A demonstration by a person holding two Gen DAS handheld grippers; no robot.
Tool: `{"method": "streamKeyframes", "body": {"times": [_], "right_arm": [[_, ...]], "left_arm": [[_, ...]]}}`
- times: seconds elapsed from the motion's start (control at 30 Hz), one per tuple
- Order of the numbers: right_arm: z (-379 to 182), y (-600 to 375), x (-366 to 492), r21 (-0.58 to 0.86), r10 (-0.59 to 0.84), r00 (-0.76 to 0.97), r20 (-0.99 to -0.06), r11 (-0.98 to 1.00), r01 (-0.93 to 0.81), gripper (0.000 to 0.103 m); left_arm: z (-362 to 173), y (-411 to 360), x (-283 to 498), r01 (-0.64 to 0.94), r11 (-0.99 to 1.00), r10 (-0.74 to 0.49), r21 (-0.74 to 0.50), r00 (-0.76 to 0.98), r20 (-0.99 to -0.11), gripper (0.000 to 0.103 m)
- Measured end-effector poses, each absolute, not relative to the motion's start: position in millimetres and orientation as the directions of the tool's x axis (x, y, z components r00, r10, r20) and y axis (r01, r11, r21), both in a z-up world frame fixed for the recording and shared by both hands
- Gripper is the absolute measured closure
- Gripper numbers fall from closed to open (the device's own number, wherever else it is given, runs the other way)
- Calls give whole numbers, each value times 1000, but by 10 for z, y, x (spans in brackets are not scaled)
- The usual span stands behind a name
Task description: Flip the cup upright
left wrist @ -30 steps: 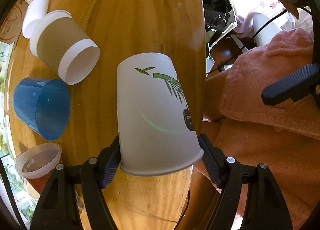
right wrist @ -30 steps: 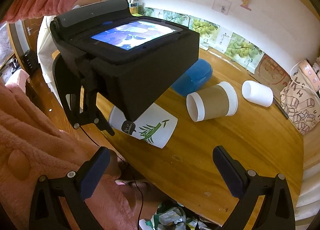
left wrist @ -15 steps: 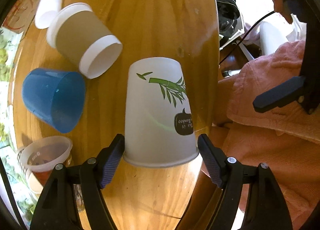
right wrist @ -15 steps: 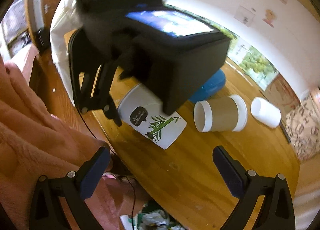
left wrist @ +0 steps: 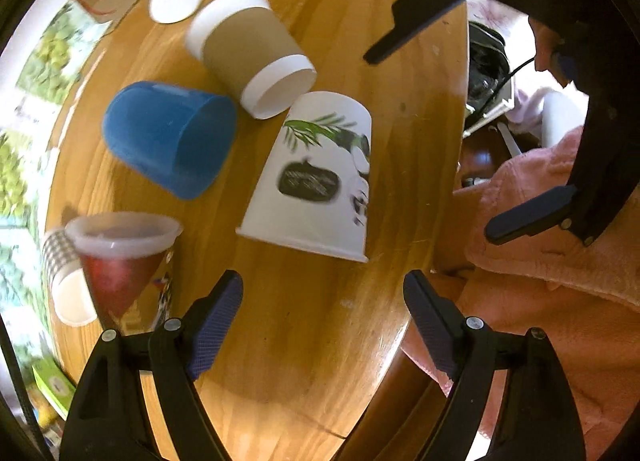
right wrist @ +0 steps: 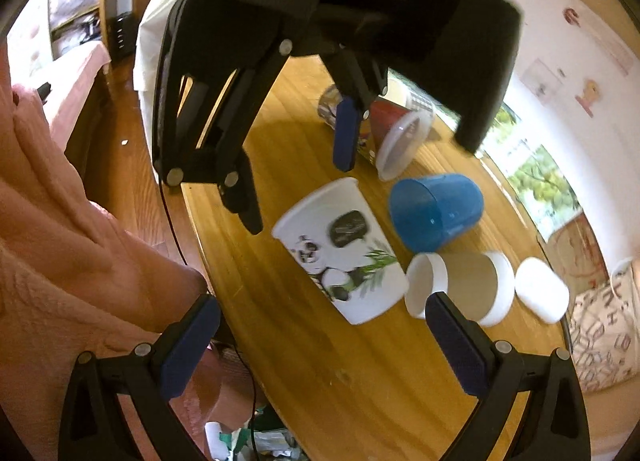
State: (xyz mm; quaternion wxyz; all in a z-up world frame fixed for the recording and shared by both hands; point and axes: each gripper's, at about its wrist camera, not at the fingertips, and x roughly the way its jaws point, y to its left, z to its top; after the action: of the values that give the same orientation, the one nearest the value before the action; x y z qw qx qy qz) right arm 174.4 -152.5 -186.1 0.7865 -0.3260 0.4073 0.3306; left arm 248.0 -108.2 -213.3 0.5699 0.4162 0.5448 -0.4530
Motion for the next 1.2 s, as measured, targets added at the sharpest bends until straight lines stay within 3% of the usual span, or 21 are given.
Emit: {"method": "streamKeyframes", "body": {"times": [0.5,1.2], "right_arm": [[-2066,-1249,2174,-341,191,487,-852,505,-793,1],[-2246,-962,2444,-336,152,437,-886,437,-834,3]], "left_arm": [[-2118,-362,2610,852,519,-149,-66,14,-989,18],[-2153,94,2528,571,804,-278,-168,111,-954,18]]}}
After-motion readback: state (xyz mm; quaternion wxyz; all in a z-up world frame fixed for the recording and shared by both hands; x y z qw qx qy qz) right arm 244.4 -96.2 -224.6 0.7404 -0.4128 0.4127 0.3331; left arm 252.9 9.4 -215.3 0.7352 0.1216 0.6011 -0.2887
